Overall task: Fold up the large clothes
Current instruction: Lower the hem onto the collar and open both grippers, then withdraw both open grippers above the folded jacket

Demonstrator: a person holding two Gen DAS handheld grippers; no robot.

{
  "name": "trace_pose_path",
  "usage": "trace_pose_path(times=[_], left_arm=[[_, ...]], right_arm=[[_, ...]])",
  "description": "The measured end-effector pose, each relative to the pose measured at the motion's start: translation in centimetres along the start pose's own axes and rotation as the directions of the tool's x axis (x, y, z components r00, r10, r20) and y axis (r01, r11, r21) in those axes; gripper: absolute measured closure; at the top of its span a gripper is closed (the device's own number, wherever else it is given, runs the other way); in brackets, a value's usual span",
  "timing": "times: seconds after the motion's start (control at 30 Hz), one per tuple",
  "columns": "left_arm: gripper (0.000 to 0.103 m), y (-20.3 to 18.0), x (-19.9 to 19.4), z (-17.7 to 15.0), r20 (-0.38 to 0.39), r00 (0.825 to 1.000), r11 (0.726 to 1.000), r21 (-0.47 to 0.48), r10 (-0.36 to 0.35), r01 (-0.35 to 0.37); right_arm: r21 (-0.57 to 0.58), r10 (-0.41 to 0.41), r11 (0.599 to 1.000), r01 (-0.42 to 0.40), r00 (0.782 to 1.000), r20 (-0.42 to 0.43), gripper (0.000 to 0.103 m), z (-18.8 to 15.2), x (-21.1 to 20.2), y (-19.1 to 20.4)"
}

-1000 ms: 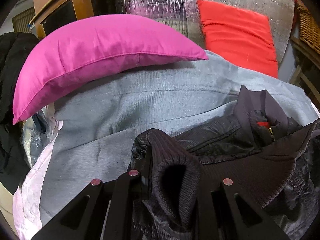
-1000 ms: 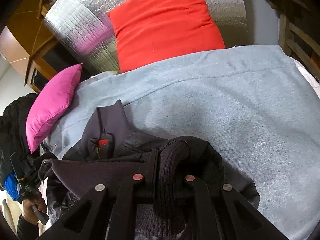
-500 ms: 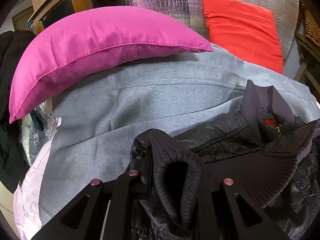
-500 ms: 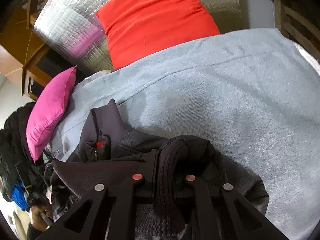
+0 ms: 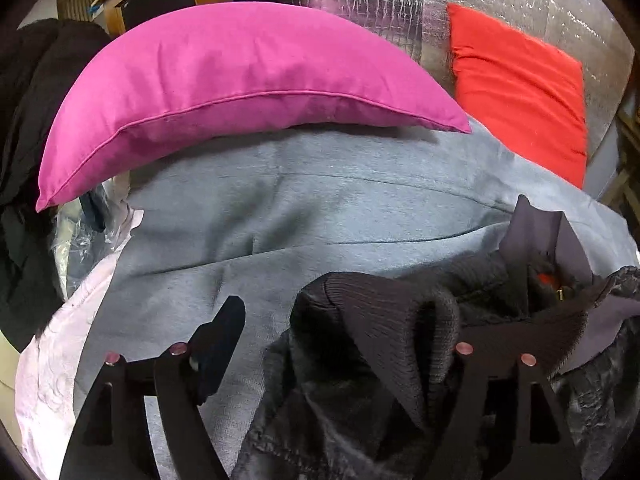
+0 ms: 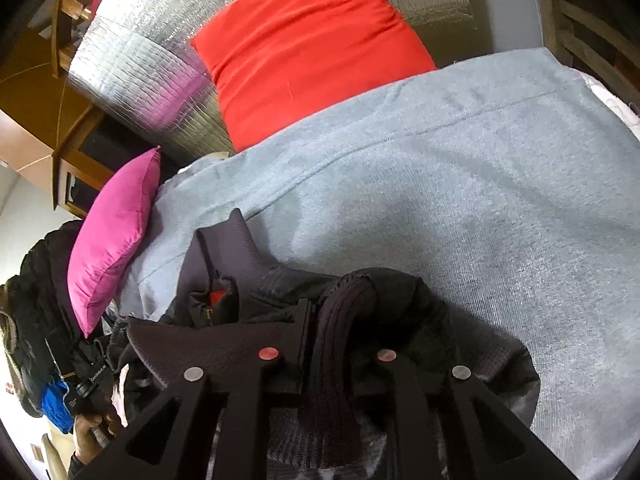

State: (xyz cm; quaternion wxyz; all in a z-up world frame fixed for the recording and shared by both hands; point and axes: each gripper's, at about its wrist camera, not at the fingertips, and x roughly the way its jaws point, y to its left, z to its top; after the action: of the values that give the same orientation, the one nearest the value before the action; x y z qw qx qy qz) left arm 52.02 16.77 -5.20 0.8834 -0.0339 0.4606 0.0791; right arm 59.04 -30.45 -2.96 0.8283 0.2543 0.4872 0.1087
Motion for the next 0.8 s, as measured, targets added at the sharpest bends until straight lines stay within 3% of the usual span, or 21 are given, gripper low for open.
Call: trace_pose_path(times=[0.1, 0.13, 0.17, 0.2, 0.4, 0.57, 0.7, 0.8], left_arm=[[0.024, -0.1, -0.2, 0.0, 0.014, 1.0, 1.0, 0.021, 0.005, -0.005], [0.024, -0.1, -0.3, -0.1, 0.017, 1.0, 1.0, 0.028, 0.003, -0.004], [0.024, -0.2, -0.3, -0.2, 0.022, 1.0, 0.999, 0.039, -0.005, 0.004], [0.024, -0.4, -0.4, -0.2, 0.026, 1.0, 0.999, 0.045, -0.012, 0.011], [0.024, -1.0, -0.6, 0.0, 0.066, 0.998, 0.996, 0.09, -0.014, 0.008], [0.024, -0.8, -0.8, 0.0, 0.077, 0.997, 0.996, 0.091, -0.015, 0.008], [0.024, -0.3, -1.1, -0.3, 0.077, 0.997, 0.997, 0.08, -0.012, 0.005], [0.024, 0.3, -2.0, -0.6, 0.113, 0.993, 0.997, 0.08, -0.015, 0.006]], right_arm=[[0.021, 0.025, 0.999, -0.025, 1.0, 0.006, 0.078, 0.3, -0.4, 0.2], [0.026, 0.037, 0.999, -0.037, 0.999, 0.006, 0.062, 0.4, -0.5, 0.2], [0.039, 0.07, 0.997, -0.07, 0.998, 0.001, 0.021, 0.5, -0.4, 0.3], [0.058, 0.125, 0.99, -0.125, 0.992, 0.002, 0.002, 0.6, -0.4, 0.3], [0.068, 0.114, 0.99, -0.12, 0.989, 0.09, 0.0, 1.5, -1.9, -0.1], [0.03, 0.02, 0.999, -0.025, 0.987, 0.161, 0.0, 1.6, -3.9, -0.6], [-0.078, -0.101, 0.99, 0.117, 0.978, 0.184, 0.0, 1.0, -4.7, 0.4], [-0.224, -0.134, 0.96, 0.17, 0.977, 0.164, 0.0, -0.1, -4.7, 1.9]])
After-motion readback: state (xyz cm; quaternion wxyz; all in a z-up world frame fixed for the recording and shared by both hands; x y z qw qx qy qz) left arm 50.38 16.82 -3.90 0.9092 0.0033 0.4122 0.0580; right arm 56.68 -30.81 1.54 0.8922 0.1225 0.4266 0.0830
